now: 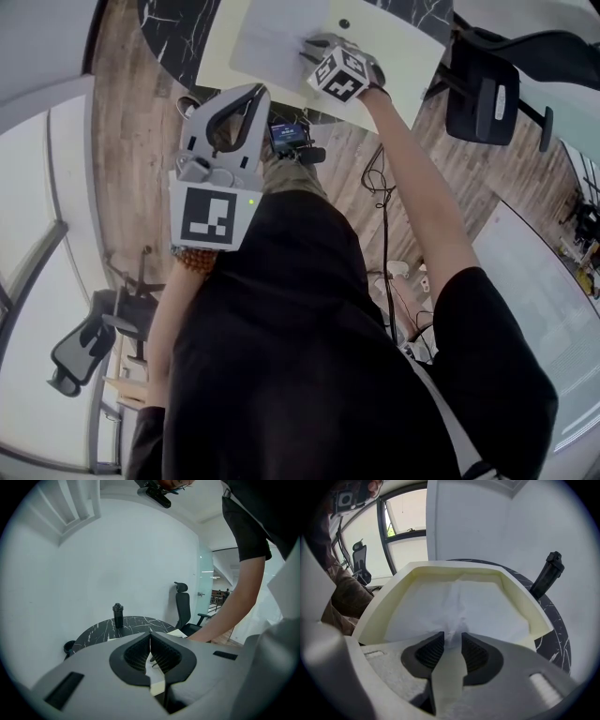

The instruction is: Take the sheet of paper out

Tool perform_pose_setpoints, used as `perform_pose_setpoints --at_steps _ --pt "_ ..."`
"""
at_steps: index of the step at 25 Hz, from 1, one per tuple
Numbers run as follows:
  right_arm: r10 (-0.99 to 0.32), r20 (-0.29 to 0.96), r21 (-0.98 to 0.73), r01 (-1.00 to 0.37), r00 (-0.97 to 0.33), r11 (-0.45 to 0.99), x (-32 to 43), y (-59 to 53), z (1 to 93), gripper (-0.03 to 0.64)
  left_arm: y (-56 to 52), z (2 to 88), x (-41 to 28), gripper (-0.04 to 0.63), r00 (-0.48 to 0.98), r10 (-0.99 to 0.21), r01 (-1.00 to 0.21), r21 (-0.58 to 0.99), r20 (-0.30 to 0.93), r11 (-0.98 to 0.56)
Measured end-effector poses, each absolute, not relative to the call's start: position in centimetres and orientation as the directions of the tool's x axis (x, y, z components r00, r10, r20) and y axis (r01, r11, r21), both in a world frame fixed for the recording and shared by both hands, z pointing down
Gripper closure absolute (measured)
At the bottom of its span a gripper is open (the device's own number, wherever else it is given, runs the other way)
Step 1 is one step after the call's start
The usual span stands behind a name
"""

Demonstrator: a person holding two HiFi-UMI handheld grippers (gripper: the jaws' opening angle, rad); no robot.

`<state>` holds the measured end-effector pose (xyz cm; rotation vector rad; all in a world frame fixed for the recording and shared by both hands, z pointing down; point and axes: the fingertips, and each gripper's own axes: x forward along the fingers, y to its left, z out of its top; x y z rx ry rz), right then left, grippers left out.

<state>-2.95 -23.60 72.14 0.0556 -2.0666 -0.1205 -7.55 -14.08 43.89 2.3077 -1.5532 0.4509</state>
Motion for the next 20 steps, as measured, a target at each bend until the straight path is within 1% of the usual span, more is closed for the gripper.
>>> perform_pose_setpoints --at_steps 10,16,20 --pt "-0.035 0.873 0.013 -0.048 -0.486 0.999 -3.0 -23.7 73.0 0.512 -14.2 44.0 -8.7 0.598 0.333 -0.837 -0.94 0.087 0.435 -0.329" --pt "-0.011 0.894 -0.014 -0.052 -0.447 0.999 -3.0 -23.7 73.1 0.515 -14.3 43.9 -8.8 0.598 0.33 -0.838 -0.941 0.078 0.434 -0.33" --pt "-0.002 0.901 -0.018 -0.042 -0.435 0.999 -3.4 -23.5 73.2 0.538 -14.4 44.0 -8.7 0.598 0.333 -0.836 -0.939 0.075 0.435 -0.335"
